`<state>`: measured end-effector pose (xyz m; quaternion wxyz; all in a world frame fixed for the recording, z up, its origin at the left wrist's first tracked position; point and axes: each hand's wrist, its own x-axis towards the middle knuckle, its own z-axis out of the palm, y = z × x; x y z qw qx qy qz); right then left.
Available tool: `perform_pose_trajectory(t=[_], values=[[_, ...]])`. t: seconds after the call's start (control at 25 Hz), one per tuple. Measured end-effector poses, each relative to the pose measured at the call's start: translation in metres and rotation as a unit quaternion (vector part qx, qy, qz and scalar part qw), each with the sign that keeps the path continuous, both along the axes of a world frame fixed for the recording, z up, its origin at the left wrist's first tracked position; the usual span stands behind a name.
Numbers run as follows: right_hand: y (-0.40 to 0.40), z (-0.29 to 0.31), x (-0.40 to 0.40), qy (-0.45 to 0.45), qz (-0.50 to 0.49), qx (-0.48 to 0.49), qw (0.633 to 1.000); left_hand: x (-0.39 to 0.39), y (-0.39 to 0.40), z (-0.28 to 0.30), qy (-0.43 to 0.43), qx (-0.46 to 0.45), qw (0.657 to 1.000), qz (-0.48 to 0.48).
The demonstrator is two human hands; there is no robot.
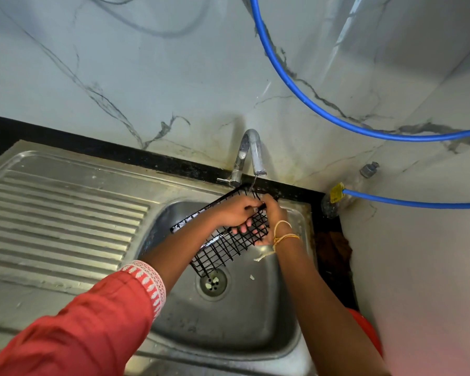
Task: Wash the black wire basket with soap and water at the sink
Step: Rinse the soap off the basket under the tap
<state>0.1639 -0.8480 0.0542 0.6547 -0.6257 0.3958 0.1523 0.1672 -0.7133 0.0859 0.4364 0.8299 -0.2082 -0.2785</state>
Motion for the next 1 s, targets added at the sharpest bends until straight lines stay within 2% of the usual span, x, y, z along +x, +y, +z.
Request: perform_pose_trajectory(t=[0.08, 0.16, 0.24, 0.36, 0.4, 0.48, 0.52, 0.56, 0.6, 0.64, 0.68, 0.72, 0.76, 0.88, 1.0], values=[[-0.007, 0.002, -0.007, 0.007, -0.020, 0.020, 1.000, 0.002, 0.017, -0.007, 0.030, -0.028, 0.999, 0.004], [-0.008, 0.020, -0.021, 0.013, -0.053, 0.025, 0.998, 0.005, 0.042, -0.016, 0.041, 0.006, 0.999, 0.026], [-0.011, 0.030, -0.027, 0.019, -0.076, 0.031, 0.996, 0.003, 0.061, -0.027, -0.043, 0.064, 0.989, 0.123], [-0.010, 0.034, -0.024, 0.022, -0.113, 0.053, 0.992, -0.009, 0.065, -0.038, -0.143, 0.022, 0.916, 0.373], [-0.008, 0.035, -0.022, 0.017, -0.121, 0.055, 0.991, -0.012, 0.064, -0.042, -0.179, 0.024, 0.891, 0.416], [-0.011, 0.035, -0.020, 0.009, -0.152, 0.052, 0.987, -0.016, 0.068, -0.043, -0.241, 0.089, 0.856, 0.448], [-0.013, 0.036, -0.021, 0.002, -0.163, 0.057, 0.985, -0.016, 0.074, -0.045, -0.223, 0.122, 0.855, 0.452], [-0.016, 0.035, -0.022, -0.007, -0.168, 0.068, 0.983, -0.014, 0.081, -0.045, -0.139, 0.125, 0.870, 0.457], [-0.019, 0.034, -0.024, -0.019, -0.175, 0.083, 0.981, -0.013, 0.087, -0.041, 0.014, 0.066, 0.885, 0.460], [-0.022, 0.029, -0.027, -0.033, -0.188, 0.105, 0.976, -0.014, 0.092, -0.036, 0.189, -0.053, 0.874, 0.445], [-0.024, 0.024, -0.030, -0.049, -0.207, 0.134, 0.968, -0.018, 0.096, -0.033, 0.327, -0.157, 0.838, 0.409], [-0.024, 0.018, -0.033, -0.070, -0.223, 0.165, 0.958, -0.022, 0.097, -0.032, 0.387, -0.223, 0.814, 0.370], [-0.024, 0.011, -0.036, -0.092, -0.241, 0.192, 0.947, -0.025, 0.096, -0.031, 0.389, -0.264, 0.808, 0.355], [-0.015, -0.009, -0.040, -0.124, -0.278, 0.254, 0.918, -0.028, 0.090, -0.027, 0.309, -0.323, 0.789, 0.422], [-0.001, -0.005, -0.036, -0.072, -0.210, 0.208, 0.953, -0.027, 0.092, -0.025, 0.236, -0.362, 0.757, 0.490]])
